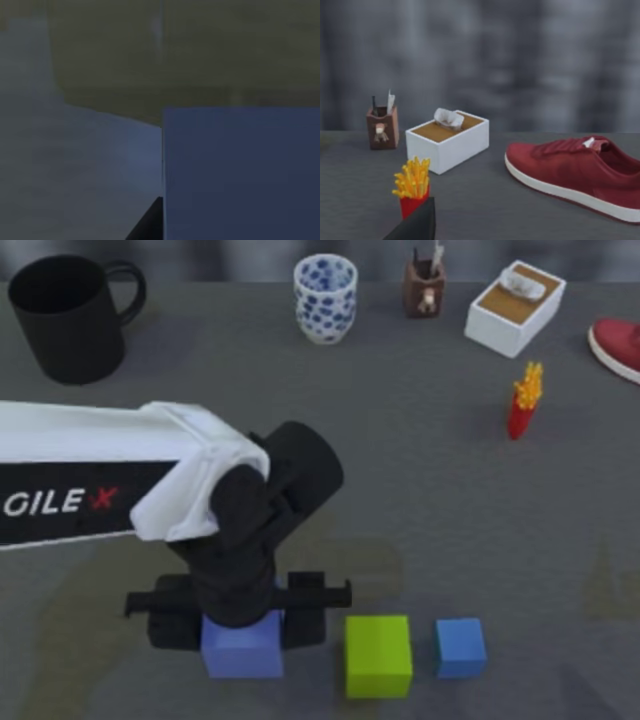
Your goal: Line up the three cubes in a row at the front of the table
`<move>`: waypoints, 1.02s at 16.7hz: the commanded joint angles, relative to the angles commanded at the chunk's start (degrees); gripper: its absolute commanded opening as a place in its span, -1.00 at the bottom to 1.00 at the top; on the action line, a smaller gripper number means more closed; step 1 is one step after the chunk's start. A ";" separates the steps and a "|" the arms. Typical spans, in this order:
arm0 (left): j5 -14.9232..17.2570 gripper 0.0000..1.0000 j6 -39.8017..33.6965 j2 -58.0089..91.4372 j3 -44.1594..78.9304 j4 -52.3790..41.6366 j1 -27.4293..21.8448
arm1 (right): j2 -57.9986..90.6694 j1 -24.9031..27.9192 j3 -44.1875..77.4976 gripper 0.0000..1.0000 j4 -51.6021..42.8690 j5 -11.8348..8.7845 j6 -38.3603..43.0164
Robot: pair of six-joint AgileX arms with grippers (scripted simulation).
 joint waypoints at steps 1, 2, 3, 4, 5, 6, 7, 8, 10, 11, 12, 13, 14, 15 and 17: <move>-0.01 -1.00 0.04 0.67 -0.96 1.47 -0.02 | 0.00 0.00 0.00 1.00 0.00 0.00 0.00; -0.03 -1.00 0.06 1.12 -1.58 2.33 -0.05 | 0.00 0.00 0.00 1.00 0.00 0.00 0.00; -0.03 -1.00 0.07 1.27 -1.76 2.56 -0.07 | 0.00 0.00 0.00 1.00 0.00 0.00 0.00; -0.03 -1.00 0.07 1.27 -1.76 2.56 -0.07 | 0.00 0.00 0.00 1.00 0.00 0.00 0.00; -0.03 -1.00 0.07 1.27 -1.76 2.56 -0.07 | 0.00 0.00 0.00 1.00 0.00 0.00 0.00; -0.03 -1.00 0.07 1.27 -1.76 2.56 -0.07 | 0.00 0.00 0.00 1.00 0.00 0.00 0.00; -0.03 -0.85 0.07 1.27 -1.76 2.56 -0.07 | 0.00 0.00 0.00 1.00 0.00 0.00 0.00; -0.03 -0.70 0.07 1.27 -1.76 2.56 -0.07 | 0.00 0.00 0.00 1.00 0.00 0.00 0.00; -0.03 -0.40 0.07 1.27 -1.76 2.56 -0.07 | 0.00 0.00 0.00 1.00 0.00 0.00 0.00; -0.03 -0.25 0.07 1.27 -1.76 2.56 -0.07 | 0.00 0.00 0.00 1.00 0.00 0.00 0.00; -0.03 -0.10 0.07 1.27 -1.76 2.56 -0.07 | 0.00 0.00 0.00 1.00 0.00 0.00 0.00; -0.03 0.06 0.07 1.27 -1.76 2.56 -0.07 | 0.00 0.00 0.00 1.00 0.00 0.00 0.00; -0.03 0.21 0.07 1.27 -1.76 2.56 -0.07 | 0.00 0.00 0.00 1.00 0.00 0.00 0.00; -0.03 0.36 0.07 1.27 -1.76 2.56 -0.07 | 0.00 0.00 0.00 1.00 0.00 0.00 0.00; -0.03 0.66 0.07 1.27 -1.76 2.56 -0.07 | 0.00 0.00 0.00 1.00 0.00 0.00 0.00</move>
